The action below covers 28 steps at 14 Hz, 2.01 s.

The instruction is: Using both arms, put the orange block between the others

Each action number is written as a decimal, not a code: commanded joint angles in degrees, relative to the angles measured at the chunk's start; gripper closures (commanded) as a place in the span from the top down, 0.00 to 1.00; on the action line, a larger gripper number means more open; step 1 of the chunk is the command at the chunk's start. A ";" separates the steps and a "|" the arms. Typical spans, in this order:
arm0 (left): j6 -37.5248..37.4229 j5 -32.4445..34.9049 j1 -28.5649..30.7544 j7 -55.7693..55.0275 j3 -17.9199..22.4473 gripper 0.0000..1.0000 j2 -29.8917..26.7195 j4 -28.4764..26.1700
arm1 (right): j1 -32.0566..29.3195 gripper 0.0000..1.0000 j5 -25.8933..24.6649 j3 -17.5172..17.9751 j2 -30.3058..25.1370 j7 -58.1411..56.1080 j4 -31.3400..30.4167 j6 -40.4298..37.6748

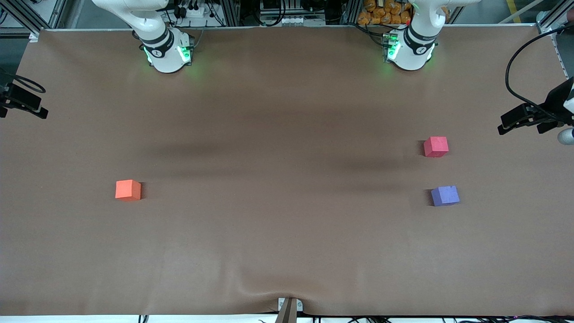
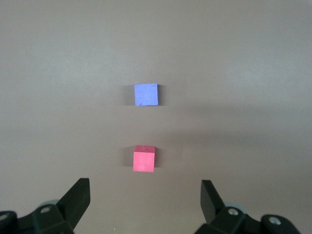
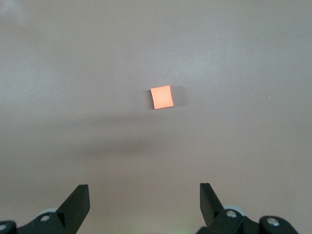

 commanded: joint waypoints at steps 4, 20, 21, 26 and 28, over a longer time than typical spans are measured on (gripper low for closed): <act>-1.10 -0.34 0.38 0.54 0.05 1.00 0.55 1.14 | -0.75 1.00 0.93 0.60 0.14 0.99 0.67 -0.13; -1.10 -0.26 1.17 0.62 0.05 1.00 0.64 0.96 | -0.58 1.00 1.02 0.60 0.49 0.99 0.49 -0.48; -1.10 -0.26 1.17 0.54 0.05 1.00 0.73 0.96 | -0.49 1.00 1.02 0.60 0.49 0.99 0.49 -0.56; -1.10 -0.26 1.08 0.63 0.05 1.00 0.73 0.96 | -0.66 1.00 0.93 0.60 1.80 0.55 0.05 -1.35; -1.10 -0.26 1.17 0.71 0.05 1.00 0.73 0.79 | -0.58 1.00 0.93 0.60 2.42 0.46 0.05 -3.28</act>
